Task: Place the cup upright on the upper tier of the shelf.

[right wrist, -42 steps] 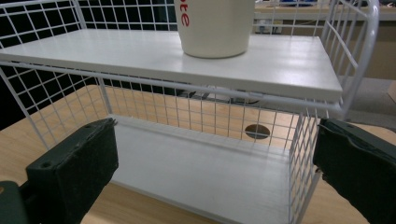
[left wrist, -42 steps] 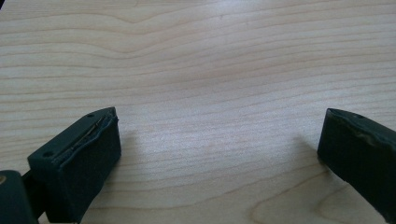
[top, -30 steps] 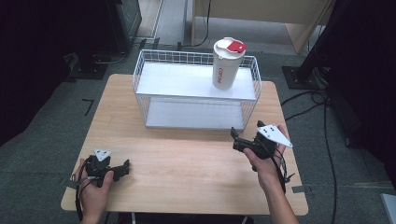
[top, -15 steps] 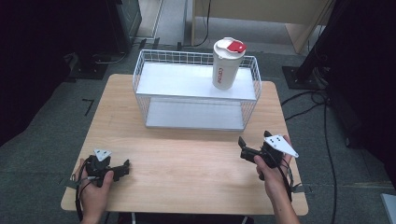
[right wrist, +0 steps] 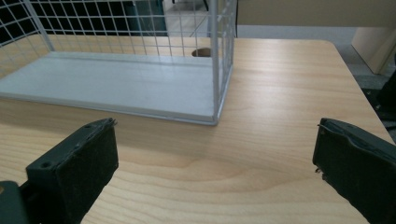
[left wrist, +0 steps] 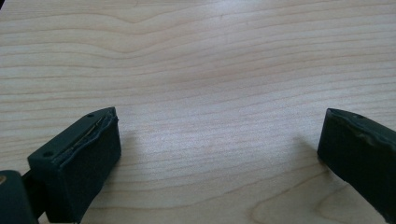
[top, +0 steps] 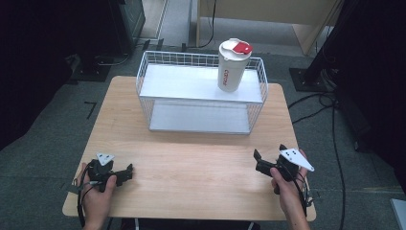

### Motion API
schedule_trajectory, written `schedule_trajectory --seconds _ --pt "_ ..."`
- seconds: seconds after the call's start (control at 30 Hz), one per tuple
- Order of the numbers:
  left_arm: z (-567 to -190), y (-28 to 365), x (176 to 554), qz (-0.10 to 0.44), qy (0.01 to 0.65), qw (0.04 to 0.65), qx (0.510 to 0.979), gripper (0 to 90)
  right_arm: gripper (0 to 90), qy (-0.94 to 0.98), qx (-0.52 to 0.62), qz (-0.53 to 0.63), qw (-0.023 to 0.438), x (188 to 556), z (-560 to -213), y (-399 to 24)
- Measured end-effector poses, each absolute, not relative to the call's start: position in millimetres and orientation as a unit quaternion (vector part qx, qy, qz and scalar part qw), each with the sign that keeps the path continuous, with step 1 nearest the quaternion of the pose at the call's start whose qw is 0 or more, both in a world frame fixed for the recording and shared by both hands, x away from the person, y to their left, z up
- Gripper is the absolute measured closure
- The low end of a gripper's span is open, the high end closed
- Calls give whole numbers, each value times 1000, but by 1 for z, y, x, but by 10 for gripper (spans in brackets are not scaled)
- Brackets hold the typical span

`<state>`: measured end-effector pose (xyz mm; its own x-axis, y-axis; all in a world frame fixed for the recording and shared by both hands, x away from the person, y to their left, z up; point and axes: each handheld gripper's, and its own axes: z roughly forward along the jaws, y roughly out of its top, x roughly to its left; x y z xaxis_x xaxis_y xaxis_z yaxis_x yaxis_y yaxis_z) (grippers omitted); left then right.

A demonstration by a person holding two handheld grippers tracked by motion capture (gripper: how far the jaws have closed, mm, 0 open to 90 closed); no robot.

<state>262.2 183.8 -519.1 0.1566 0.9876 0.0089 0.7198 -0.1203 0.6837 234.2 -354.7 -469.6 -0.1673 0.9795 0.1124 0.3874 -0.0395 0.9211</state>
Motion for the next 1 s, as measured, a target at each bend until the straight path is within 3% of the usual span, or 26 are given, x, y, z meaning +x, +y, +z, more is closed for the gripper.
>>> schedule_trajectory --seconds 1.0 --pt "-519 184 262 242 602 276 709 0 4 605 611 390 330 203 -508 -411"
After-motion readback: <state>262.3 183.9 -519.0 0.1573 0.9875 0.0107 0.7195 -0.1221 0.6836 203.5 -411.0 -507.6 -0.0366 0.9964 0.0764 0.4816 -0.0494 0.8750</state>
